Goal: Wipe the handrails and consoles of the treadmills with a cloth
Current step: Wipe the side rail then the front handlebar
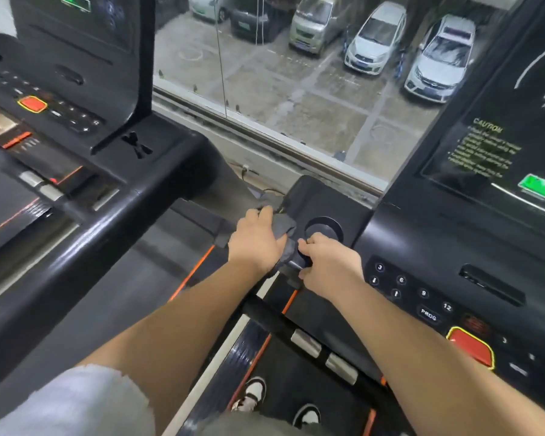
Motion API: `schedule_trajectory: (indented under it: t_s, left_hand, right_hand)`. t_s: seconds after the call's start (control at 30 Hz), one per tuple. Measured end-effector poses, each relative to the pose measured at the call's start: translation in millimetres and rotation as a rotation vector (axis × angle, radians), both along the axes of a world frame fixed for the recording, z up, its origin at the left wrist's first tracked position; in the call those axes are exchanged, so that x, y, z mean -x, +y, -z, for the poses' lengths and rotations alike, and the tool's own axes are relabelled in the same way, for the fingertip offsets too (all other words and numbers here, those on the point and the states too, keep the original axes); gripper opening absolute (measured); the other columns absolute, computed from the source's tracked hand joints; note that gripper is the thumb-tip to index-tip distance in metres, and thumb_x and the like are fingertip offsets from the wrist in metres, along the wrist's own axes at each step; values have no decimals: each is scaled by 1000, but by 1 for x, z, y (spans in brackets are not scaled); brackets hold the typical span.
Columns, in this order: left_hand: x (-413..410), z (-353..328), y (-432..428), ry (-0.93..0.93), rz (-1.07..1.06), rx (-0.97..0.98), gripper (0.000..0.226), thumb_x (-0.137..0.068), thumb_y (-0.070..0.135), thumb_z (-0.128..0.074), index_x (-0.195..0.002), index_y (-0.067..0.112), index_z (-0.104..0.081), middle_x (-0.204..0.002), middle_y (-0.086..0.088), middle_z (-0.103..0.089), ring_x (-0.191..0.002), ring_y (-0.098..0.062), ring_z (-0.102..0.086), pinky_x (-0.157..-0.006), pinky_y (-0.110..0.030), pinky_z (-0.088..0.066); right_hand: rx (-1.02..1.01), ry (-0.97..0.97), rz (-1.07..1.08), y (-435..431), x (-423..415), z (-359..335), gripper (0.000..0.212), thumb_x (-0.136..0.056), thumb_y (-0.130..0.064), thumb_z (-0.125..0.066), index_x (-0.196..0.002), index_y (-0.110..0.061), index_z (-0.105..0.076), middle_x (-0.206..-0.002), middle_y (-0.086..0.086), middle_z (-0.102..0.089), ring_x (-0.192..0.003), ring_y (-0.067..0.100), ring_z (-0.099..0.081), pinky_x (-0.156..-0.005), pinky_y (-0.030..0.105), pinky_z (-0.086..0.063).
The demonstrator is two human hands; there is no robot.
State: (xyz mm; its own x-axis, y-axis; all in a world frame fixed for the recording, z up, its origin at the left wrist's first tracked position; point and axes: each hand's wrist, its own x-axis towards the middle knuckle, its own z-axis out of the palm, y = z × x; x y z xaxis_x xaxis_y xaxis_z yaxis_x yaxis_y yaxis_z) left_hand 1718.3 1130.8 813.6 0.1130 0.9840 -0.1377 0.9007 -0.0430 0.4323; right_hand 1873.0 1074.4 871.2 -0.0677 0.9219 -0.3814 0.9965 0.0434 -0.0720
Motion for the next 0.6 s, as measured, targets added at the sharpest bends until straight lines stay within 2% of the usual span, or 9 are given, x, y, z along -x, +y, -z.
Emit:
schedule_trajectory:
  t_s: [0.07, 0.13, 0.17, 0.23, 0.3, 0.43, 0.5, 0.6]
  left_hand:
    - [16, 8, -29, -45, 117, -174, 54, -86, 49, -66, -128, 17, -58, -124, -8, -57, -111, -33, -56, -85, -46, -53]
    - [38, 12, -67, -76, 217, -350, 49, -76, 42, -72, -117, 16, -67, -118, -4, -63, -105, -29, -59, -86, -42, -53]
    - [51, 12, -80, -86, 258, -364, 47, -75, 41, -73, -115, 17, -68, -118, -2, -64, -107, -27, -58, -90, -39, -52]
    - [72, 4, -97, -92, 292, -297, 45, -78, 41, -70, -117, 20, -67, -122, 1, -64, -116, -22, -55, -99, -32, -46]
    - [86, -2, -105, -120, 260, -213, 44, -80, 41, -61, -119, 21, -66, -123, 2, -64, -117, -21, -55, -98, -30, -43]
    - [81, -6, -100, -215, 46, -91, 45, -81, 50, -49, -118, 26, -56, -119, -1, -61, -107, -29, -61, -88, -43, -53]
    - [66, -8, -91, -147, -74, -21, 46, -83, 54, -49, -121, 27, -50, -116, -4, -58, -103, -33, -62, -86, -46, -54]
    - [52, -15, -82, -80, -112, 44, 45, -84, 56, -51, -117, 24, -47, -111, -9, -57, -100, -37, -62, -85, -48, -54]
  right_hand:
    - [-11, 30, 40, -7, 1, 1, 56, -94, -31, -61, -148, -32, -45, -139, -6, -49, -132, 22, -48, -93, 40, -54]
    - [-22, 88, 94, -14, 1, 2, 58, -96, -25, -58, -151, -32, -43, -150, -8, -45, -141, 20, -41, -101, 42, -50]
    - [-28, 123, 116, -16, 1, 1, 58, -98, -24, -57, -153, -32, -42, -157, -9, -41, -145, 19, -37, -107, 42, -47]
    - [-53, 169, 131, -24, 1, 1, 48, -101, -22, -55, -149, -24, -48, -161, -5, -38, -146, 21, -35, -109, 45, -44]
    - [-98, 174, 135, -40, 3, 2, 37, -104, -23, -53, -140, -18, -54, -155, 1, -44, -142, 23, -39, -106, 46, -45]
    - [-198, 326, 216, -89, -2, 1, 45, -106, -29, -52, -150, -24, -51, -161, -6, -39, -151, 14, -29, -119, 36, -32]
    - [-208, 370, 248, -110, -11, 0, 46, -104, -32, -55, -149, -26, -52, -158, -9, -43, -148, 13, -34, -119, 35, -32]
    - [-147, 435, 288, -129, -18, -4, 45, -101, -34, -60, -145, -26, -56, -149, -10, -52, -138, 13, -48, -114, 31, -37]
